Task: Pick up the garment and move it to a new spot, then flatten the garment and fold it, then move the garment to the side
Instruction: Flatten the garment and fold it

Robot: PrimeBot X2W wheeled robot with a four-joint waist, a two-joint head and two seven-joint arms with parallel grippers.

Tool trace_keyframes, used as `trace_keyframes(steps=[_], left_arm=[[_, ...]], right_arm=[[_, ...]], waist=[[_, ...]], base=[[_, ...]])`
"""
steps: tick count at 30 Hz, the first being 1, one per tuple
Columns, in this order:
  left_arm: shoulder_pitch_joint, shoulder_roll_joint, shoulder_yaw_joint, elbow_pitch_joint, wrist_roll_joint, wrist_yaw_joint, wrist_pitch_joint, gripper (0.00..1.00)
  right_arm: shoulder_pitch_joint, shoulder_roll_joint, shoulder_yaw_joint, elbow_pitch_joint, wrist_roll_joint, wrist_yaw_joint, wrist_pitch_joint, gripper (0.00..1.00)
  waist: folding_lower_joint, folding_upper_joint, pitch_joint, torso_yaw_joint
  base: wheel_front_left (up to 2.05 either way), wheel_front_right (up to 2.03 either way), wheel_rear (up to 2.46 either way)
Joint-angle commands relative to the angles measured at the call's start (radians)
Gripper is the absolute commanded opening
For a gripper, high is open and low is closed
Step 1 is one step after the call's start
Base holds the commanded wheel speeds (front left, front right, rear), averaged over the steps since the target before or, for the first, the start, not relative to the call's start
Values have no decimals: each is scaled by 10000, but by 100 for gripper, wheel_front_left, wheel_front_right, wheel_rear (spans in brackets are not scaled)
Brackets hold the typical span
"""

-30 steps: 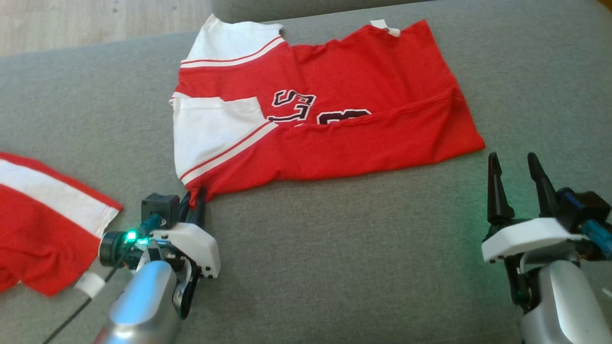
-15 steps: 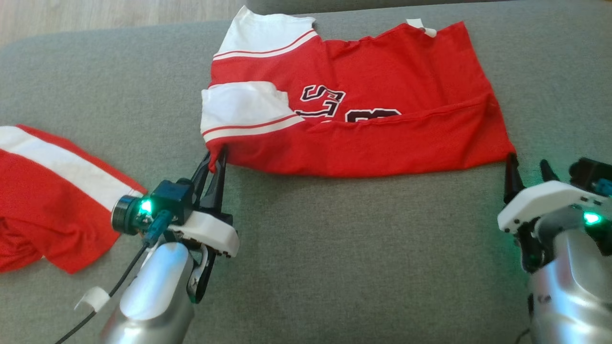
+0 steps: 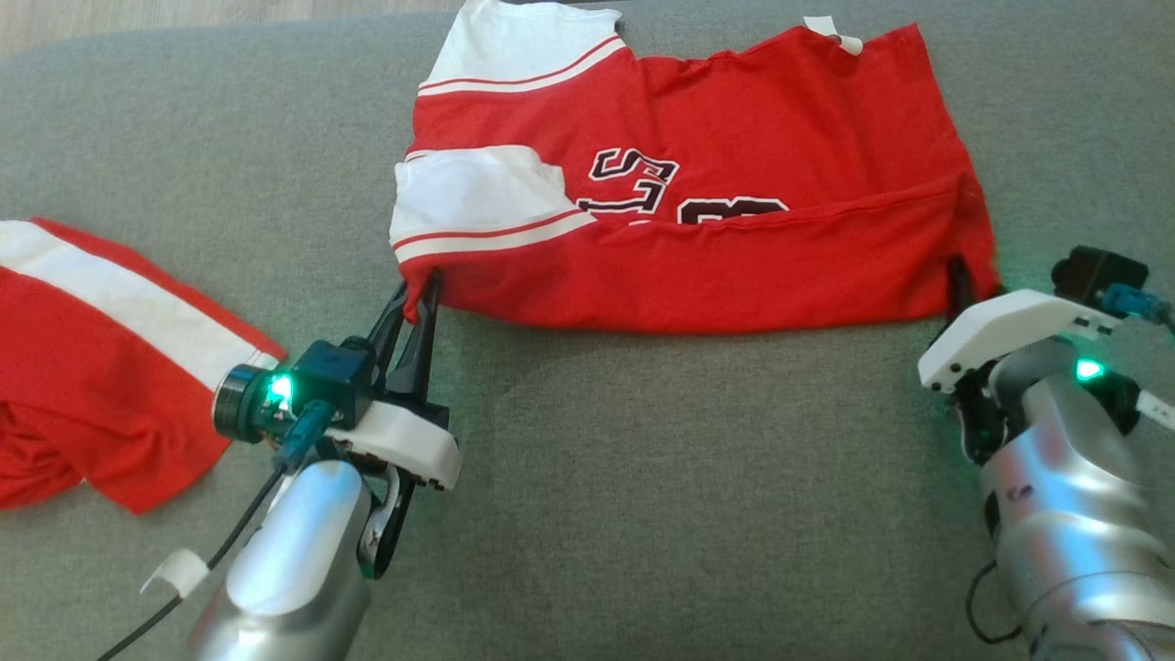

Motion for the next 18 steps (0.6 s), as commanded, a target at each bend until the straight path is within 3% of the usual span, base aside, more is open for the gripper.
trace_keyframes(steps=[1,9,18], left_arm=[[-111,329,301,-287,38,99,39,0],[167,585,280,-49,-63,180,268,0],[859,745,177,52,-310,95,461,0]], right_arm=[[-87,181,321,264,-185,67,-222,0],[-113,181,-986,425,-1755,67,-1529,0],[537,181,-1382,85,-1849,67,-1773,0]], waist=[[-1,0,-21,-16],[-1,0,-473,-314],[-1,0,-1278,-648]], base=[[0,0,0],[0,0,0],[0,0,0]])
